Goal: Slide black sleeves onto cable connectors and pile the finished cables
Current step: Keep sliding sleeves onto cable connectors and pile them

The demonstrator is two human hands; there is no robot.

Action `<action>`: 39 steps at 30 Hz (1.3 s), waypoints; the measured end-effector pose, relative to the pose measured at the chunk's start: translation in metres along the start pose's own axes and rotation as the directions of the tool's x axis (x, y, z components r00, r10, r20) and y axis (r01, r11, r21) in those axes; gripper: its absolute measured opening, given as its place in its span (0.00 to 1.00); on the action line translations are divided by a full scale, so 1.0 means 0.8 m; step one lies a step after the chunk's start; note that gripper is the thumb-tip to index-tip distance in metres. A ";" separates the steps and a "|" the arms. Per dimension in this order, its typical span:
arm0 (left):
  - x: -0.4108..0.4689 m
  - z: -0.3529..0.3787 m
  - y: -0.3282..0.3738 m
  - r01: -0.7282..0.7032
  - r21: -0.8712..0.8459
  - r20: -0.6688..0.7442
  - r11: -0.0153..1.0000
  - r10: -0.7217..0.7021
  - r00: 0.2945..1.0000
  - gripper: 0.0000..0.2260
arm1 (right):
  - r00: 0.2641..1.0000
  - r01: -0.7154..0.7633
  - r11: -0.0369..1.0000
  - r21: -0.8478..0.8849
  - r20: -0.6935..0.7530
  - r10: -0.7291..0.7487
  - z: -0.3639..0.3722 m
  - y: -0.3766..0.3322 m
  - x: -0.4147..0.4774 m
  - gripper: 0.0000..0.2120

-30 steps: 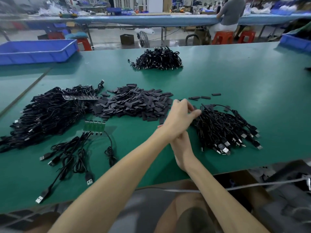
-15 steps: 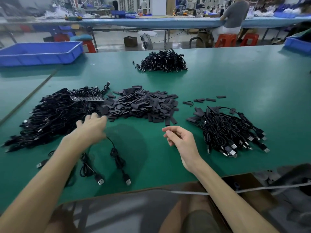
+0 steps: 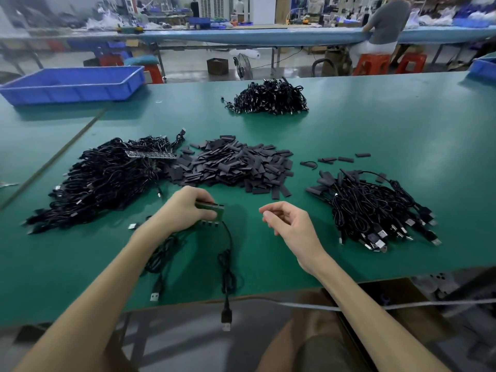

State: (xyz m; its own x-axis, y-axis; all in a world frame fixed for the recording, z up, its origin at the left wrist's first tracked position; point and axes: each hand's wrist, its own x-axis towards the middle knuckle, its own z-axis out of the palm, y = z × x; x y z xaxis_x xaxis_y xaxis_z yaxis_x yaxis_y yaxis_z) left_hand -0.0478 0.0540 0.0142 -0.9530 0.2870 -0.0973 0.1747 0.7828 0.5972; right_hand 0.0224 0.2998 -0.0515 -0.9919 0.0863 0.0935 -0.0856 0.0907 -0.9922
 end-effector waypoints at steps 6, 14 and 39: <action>-0.002 0.045 0.041 -0.125 -0.160 0.028 0.979 0.131 0.991 0.04 | 0.995 0.066 0.983 -0.170 0.091 -0.051 0.010 -0.003 -0.001 0.04; -0.001 0.061 0.054 -0.105 -0.182 0.027 0.978 0.111 0.993 0.04 | 1.000 0.004 0.972 -0.234 0.015 0.000 0.012 -0.001 0.003 0.03; -0.006 0.082 0.067 0.020 -0.151 -0.048 0.988 -0.028 0.998 0.06 | 1.000 -0.028 0.967 -0.253 -0.017 0.024 0.008 0.005 0.007 0.08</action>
State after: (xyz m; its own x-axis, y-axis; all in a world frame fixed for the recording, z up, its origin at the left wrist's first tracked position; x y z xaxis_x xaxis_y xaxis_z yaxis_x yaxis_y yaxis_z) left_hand -0.0173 0.1306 -0.0053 -0.9683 0.2381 -0.0755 0.1159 0.6958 0.7088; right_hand 0.0160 0.2944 -0.0558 -0.9919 0.1055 0.0706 -0.0312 0.3368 -0.9411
